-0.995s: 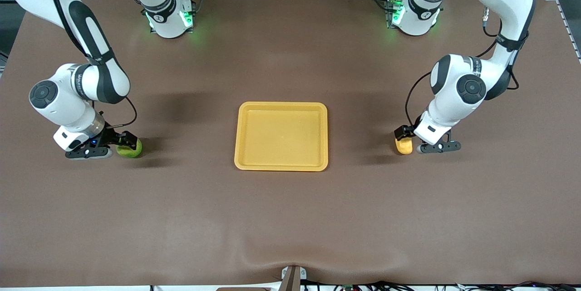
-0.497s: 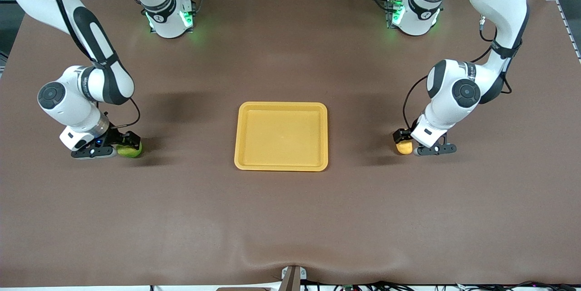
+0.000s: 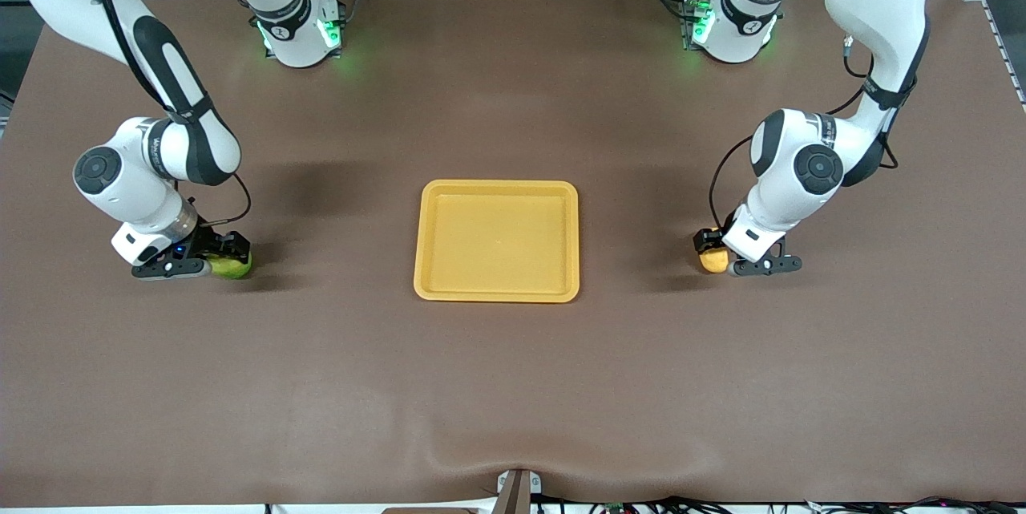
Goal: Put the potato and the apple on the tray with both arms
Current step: 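Close the left gripper on the potato while the right gripper grasps the apple, then lift and carry the potato and apple over the yellow tray with both grippers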
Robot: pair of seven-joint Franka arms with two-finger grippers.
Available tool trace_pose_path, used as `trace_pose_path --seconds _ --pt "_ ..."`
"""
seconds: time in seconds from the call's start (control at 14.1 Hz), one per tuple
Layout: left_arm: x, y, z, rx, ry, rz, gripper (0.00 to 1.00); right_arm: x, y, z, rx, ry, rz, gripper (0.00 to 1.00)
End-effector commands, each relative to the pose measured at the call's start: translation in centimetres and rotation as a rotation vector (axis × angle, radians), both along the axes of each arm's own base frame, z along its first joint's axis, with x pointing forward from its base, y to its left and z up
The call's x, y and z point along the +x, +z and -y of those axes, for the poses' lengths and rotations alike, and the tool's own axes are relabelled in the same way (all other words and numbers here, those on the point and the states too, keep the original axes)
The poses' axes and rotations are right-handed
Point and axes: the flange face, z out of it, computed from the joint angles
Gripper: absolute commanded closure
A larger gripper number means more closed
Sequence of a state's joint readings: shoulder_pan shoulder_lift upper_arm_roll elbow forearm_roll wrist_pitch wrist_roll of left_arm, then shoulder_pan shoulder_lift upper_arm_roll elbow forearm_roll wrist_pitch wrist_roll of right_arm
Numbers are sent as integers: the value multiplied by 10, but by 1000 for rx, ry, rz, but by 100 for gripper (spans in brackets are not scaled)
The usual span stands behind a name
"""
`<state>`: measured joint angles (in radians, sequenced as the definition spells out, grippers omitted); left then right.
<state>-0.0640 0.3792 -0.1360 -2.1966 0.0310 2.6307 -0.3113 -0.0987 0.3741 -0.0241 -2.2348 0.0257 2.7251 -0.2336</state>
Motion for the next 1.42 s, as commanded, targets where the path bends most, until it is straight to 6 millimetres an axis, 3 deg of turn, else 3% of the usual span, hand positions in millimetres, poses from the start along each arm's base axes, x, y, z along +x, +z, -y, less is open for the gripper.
trace_pose_path --seconds 0.0,0.21,0.43,0.64,0.92,1.14,1.35 --pt "1 -1 1 -4 15 11 33 -1 0 4 -4 14 6 86" --pt "0 -6 1 -4 16 4 38 0 7 3 -5 16 9 100" --pt "0 -8 1 -4 13 1 50 2 30 -2 -4 23 15 100" --pt "-1 -8 1 -3 12 -1 65 3 65 -7 4 30 -27 100" --pt "1 0 5 11 -19 11 92 6 118 -10 17 40 -107 100" --pt "3 6 6 22 -37 24 98 9 145 -23 20 61 -130 100" --pt "9 19 9 25 -46 34 98 19 176 -52 24 104 -142 100"
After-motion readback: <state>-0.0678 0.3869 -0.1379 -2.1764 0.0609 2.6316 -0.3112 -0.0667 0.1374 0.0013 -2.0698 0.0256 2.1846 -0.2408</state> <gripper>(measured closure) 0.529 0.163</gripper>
